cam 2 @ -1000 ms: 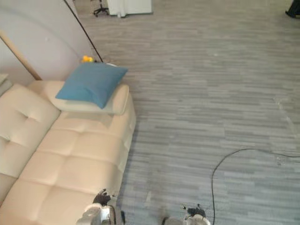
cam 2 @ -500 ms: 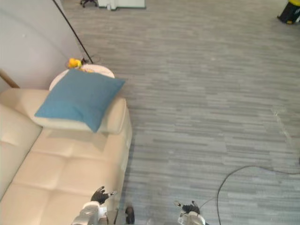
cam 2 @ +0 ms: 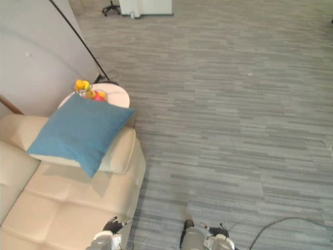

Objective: Pick up cushions and gather them together orderly.

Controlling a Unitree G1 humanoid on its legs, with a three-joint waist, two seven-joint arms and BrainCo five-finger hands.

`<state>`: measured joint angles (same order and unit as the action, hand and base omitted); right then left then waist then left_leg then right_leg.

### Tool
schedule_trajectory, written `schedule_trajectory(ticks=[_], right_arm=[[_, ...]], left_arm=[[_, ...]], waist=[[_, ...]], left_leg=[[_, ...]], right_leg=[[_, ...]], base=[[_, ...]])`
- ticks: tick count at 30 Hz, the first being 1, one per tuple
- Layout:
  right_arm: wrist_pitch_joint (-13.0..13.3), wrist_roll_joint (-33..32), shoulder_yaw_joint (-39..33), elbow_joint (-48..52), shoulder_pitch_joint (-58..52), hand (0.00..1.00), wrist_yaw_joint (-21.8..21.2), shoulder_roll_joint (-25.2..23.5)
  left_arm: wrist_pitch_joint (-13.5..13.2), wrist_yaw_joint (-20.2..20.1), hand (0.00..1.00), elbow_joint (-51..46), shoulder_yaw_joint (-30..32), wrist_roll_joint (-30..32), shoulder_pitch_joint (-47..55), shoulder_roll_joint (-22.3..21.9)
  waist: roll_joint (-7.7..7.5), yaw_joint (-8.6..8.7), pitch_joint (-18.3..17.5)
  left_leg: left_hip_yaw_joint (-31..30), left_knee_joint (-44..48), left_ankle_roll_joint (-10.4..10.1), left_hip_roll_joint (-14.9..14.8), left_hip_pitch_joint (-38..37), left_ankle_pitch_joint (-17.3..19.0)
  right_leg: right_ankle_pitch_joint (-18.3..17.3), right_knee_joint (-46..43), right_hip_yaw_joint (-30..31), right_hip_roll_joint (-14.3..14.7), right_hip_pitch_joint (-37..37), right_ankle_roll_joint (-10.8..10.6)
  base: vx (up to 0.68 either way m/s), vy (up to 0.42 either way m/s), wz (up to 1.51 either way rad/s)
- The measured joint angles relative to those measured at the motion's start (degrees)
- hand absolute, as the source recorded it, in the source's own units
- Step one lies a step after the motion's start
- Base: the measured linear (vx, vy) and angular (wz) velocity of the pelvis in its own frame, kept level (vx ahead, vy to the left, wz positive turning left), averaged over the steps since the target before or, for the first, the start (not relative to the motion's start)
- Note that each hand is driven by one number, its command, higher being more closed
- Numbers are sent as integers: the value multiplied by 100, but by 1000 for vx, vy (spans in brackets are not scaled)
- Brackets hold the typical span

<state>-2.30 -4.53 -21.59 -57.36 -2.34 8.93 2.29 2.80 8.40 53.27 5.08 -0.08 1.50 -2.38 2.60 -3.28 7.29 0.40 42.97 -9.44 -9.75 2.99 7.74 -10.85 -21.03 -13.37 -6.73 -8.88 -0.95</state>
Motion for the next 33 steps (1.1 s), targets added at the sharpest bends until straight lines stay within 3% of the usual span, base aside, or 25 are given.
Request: schedule_trajectory(ticks=[1, 4, 5, 6, 7, 8, 9, 10, 12, 13, 15, 17, 19, 22, 24, 25, 26, 28, 29, 30, 31, 33], right_arm=[[-24, 0, 58, -4, -24, 0, 16, 1], [-43, -7, 80, 3, 14, 0, 21, -13], [-44, -8, 78, 8, 13, 0, 21, -10], [-42, -17, 74, 24, -13, 0, 20, -11], [-42, -19, 21, 24, -63, 0, 18, 8], [-42, -19, -6, 19, -76, 0, 20, 9], [-48, -20, -95, -9, -107, 0, 15, -73], [-49, -20, -185, -15, -93, 0, 14, -153], [-48, -7, -166, 4, -35, 0, 10, -170], [-48, -7, -148, 8, -23, 0, 8, -168], [-35, 8, 72, 66, -22, 0, -40, -166], [-39, 12, 160, 82, -42, 0, -51, -181], [-28, 12, 158, 76, -47, 0, -54, -180], [-7, 60, 147, 22, 31, 0, -84, -107], [-3, 169, 154, 11, 32, 0, -113, -70], [4, 183, 135, -2, -20, 0, -113, -105], [4, 161, 120, -17, -37, 0, -120, -102], [2, 179, 97, -36, -59, 0, -130, 46], [-1, 174, 92, -38, -59, 0, -132, 64], [2, 171, 80, -33, -84, 0, -140, 45], [1, 175, 83, -57, -81, 0, -162, 42], [-13, 180, 127, -91, -7, 0, -165, 7]], left_arm=[[-3, -33, 0, -121, -6, 0, 12, -10], [-13, -90, 0, -231, -156, -15, 7, 34], [-15, -97, 0, -248, -231, -15, 7, 46], [-16, -102, 0, -253, -275, -14, 15, 45], [-13, -106, 0, -228, -357, -10, 29, 31], [-18, -108, 0, -207, -391, -8, 33, 50], [-9, -116, 0, -128, -437, -1, -29, 154], [-12, -121, 0, -135, -402, -4, -42, 206], [-2, -125, 0, -64, -368, -10, -85, 223], [-2, -127, 0, -40, -371, -11, -83, 229], [15, -135, 0, 24, -394, -17, -51, 238], [23, -133, 0, 32, -382, -21, -16, 324], [20, -123, 0, 103, -379, -20, 6, 386], [21, -104, 0, 152, -206, -85, 1, 375], [23, -101, 0, 223, -150, -128, 21, 403], [21, -102, 0, 228, -138, -126, 10, 443], [19, -101, 0, 270, -42, -124, -17, 432], [21, -100, 0, 286, 75, -124, 26, 245], [20, -102, 0, 286, 74, -124, 38, 204], [10, -101, 0, 270, 79, -120, 44, 153], [-3, -102, 0, 237, 82, -123, 40, 128], [-7, -101, 0, 172, 157, -123, 49, 79]], waist=[[18, -20, 15], [-4, -79, 25], [-7, -89, 27], [-7, -84, 23], [57, -68, -18], [57, -67, -25], [-93, -46, -50], [-232, -70, -57], [-246, -133, -50], [-225, -134, -48], [-195, -129, -31], [-239, -99, -50], [-248, -71, -59], [-157, -32, -36], [-75, 2, -2], [-161, 21, -9], [-245, 45, -29], [45, -28, -77], [68, -18, -82], [42, 46, -108], [46, -10, -112], [27, -20, -155]], left_leg=[[150, 938, 181, -215, 544, -100], [752, 741, 497, -270, 942, 191], [1047, 311, 531, -241, 1024, 235], [1523, -799, 621, -146, 974, 118], [1877, -1998, 712, -19, 859, -234], [1991, -2195, 769, 10, 822, -208], [1958, -2541, 924, 283, 678, -292], [1930, -2706, 940, 436, 628, -284], [1960, -2751, 1002, 527, 452, -135], [1974, -2799, 999, 542, 345, -97], [1958, -2853, 997, 582, -139, 199], [1899, -2800, 976, 589, -359, 384], [1808, -2891, 951, 576, -545, 418], [1621, -3069, 838, 445, -703, 437], [1253, -3028, 612, 201, -698, 535], [959, -3007, 477, 188, -678, 607], [713, -2940, 369, 174, -611, 676], [132, -2930, 295, -17, -596, 609], [36, -2949, 276, -41, -614, 598], [-196, -3042, 172, -35, -690, 483], [-335, -3091, 101, -74, -654, 431], [-477, -3006, 164, -119, -376, 167]], right_leg=[[-103, 197, -241, 31, 406, 109], [-88, 592, -558, -20, 884, 95], [-47, 729, -675, -47, 1040, 10], [-33, 893, -876, -77, 1239, -59], [-71, 952, -1027, -34, 1336, -157], [-98, 951, -1063, -27, 1350, -200], [-79, 984, -997, -129, 1392, -307], [-69, 1050, -856, -222, 1420, -334], [-62, 691, -733, -345, 1437, -371], [-68, 377, -651, -409, 1360, -379], [245, -1843, -188, -780, 607, -704], [219, -2701, 17, -910, 231, -643], [-39, -2604, -183, -971, 162, -641], [-174, -1308, -537, -900, -5, -474], [56, -24, 405, -249, -18, -484], [349, 520, 1262, 21, -2, -490], [520, 563, 1568, 130, 31, -428], [323, -156, 1594, 408, -57, -347], [253, -337, 1669, 446, -120, -376], [-119, -600, 1553, 403, -85, -315], [-333, -674, 1365, 392, -2, -183], [-374, -635, 1043, 348, 32, -137]], base=[[295, -162, 84], [228, -60, 53], [265, 7, 51], [339, 43, 78], [346, 68, 74], [320, 74, 85], [315, 82, 65], [309, 72, 54], [275, 75, 5], [280, 103, -9], [228, 101, 3], [224, 8, 22], [198, -44, 30], [262, -138, 29], [277, -273, 66], [250, -333, 105], [309, -411, 96], [253, -328, 67], [231, -267, 92], [215, -247, 95], [182, -259, 93], [81, -266, 106]])
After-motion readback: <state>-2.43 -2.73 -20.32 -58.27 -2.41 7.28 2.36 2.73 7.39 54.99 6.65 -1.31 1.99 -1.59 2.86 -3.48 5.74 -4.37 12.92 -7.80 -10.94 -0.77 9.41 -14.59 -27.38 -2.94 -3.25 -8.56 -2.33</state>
